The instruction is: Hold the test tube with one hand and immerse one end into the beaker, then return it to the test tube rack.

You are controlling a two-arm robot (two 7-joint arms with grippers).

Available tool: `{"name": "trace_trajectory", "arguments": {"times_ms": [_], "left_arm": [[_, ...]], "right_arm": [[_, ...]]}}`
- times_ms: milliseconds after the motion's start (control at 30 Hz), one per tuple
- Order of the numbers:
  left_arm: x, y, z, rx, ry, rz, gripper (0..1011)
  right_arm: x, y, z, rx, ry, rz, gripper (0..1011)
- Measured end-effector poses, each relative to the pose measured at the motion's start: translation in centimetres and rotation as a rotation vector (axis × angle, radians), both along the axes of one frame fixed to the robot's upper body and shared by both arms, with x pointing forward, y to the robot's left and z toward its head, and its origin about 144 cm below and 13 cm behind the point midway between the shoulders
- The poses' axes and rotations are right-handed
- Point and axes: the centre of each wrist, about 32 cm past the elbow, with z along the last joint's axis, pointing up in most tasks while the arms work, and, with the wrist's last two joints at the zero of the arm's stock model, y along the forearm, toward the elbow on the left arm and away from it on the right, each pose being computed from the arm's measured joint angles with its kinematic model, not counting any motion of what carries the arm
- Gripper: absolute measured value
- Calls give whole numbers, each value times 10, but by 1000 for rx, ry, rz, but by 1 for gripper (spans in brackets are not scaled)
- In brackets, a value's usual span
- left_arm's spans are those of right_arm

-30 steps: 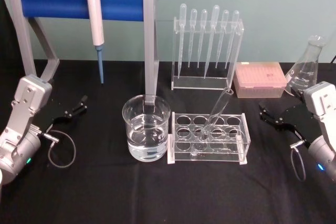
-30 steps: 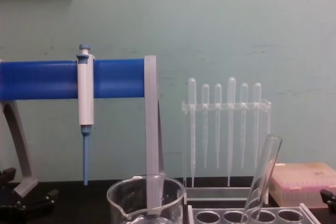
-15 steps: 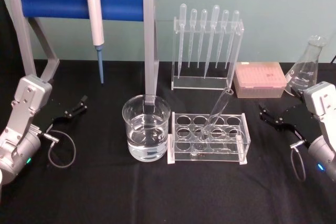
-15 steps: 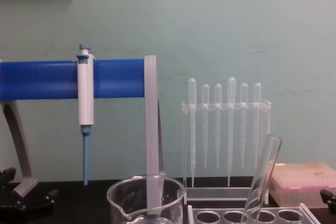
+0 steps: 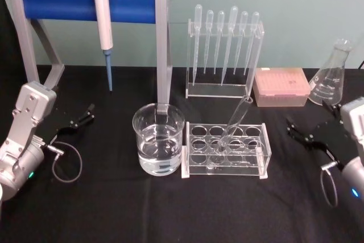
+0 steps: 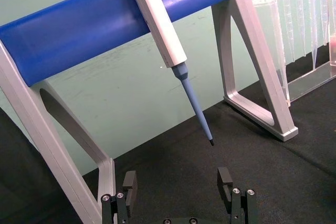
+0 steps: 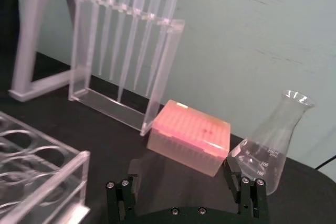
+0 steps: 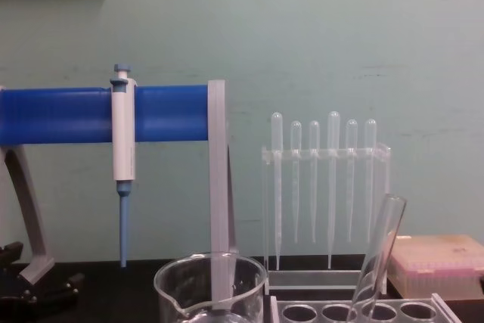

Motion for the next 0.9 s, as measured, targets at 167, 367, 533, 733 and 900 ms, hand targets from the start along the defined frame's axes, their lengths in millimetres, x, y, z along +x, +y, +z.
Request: {"name": "trace_trajectory", "arguments": {"times_ms": [167,367,533,733,900], "left_arm": [[0,0,0,0,0,0,1000],[0,0,0,0,0,0,1000],[0,0,0,0,0,0,1000],[0,0,0,0,0,0,1000],[0,0,0,0,0,0,1000]], "right_arm": [[-25,-1,5,73,17,45,1002],[-41,4,17,204,51,162,1002],[-41,13,23,325,61,270,1002],[-29,32,21,423,69,345,1002],[-21,47,19,451,89,381,1002]]}}
